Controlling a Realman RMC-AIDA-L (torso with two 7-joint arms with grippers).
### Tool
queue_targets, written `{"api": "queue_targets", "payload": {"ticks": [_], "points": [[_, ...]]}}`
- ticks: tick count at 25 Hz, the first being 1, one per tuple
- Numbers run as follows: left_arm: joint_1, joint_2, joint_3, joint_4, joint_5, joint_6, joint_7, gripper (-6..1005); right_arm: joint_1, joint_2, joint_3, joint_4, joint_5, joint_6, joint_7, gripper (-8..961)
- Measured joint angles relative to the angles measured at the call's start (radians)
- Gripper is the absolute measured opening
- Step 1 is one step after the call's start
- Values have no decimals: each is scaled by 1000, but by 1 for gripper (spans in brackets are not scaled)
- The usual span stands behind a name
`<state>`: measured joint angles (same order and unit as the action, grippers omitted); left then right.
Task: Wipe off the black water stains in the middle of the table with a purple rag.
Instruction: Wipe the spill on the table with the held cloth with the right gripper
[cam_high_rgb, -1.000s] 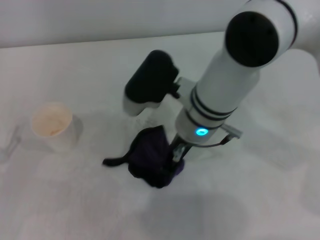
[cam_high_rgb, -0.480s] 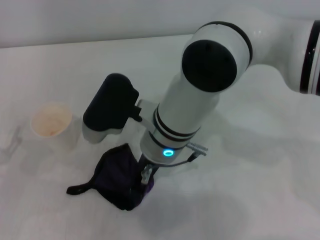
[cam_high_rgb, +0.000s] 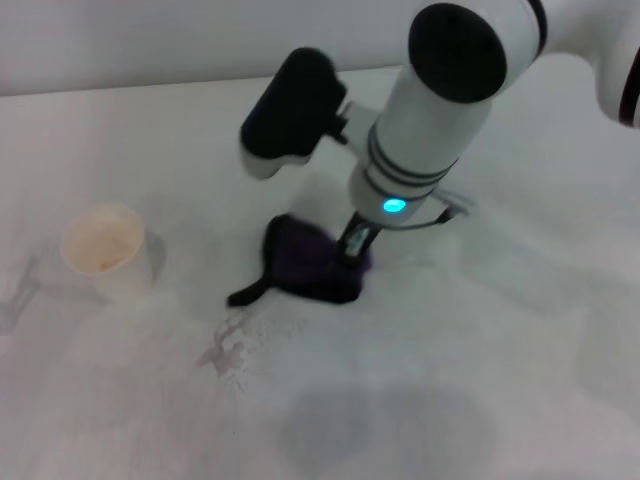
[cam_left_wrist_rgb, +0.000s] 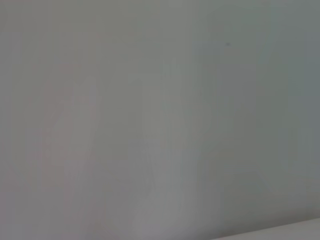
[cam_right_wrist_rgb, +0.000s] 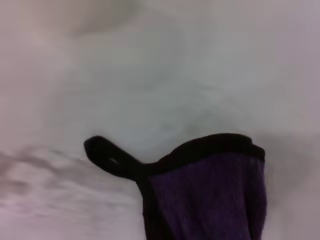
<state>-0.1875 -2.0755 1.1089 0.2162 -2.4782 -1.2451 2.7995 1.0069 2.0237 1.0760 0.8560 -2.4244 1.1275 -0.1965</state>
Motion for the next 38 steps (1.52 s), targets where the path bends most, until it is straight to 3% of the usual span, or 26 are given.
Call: {"api": "queue_targets", "payload": {"ticks": [6, 15, 23, 27, 32, 38], "points": [[-7, 0, -1, 0, 0, 6, 0, 876, -1, 2, 3, 15, -33, 25, 20, 121], [-21, 0, 2, 0, -1, 11, 0, 876, 26, 4, -154, 135, 308, 40, -69, 121], [-23, 0, 2, 0, -1, 9, 0, 877, 96, 4, -289, 162, 470, 5, -106, 121], [-22, 0, 2, 0, -1, 9, 0, 877, 100, 5, -270, 102, 435, -20, -100, 121], [-19, 0, 2, -1, -1, 11, 0, 877, 90, 4, -189, 43, 259, -21, -51, 122], [-14, 2, -4, -1, -1, 11, 1, 876, 41, 0, 0, 27, 8, 19, -20, 122]]}}
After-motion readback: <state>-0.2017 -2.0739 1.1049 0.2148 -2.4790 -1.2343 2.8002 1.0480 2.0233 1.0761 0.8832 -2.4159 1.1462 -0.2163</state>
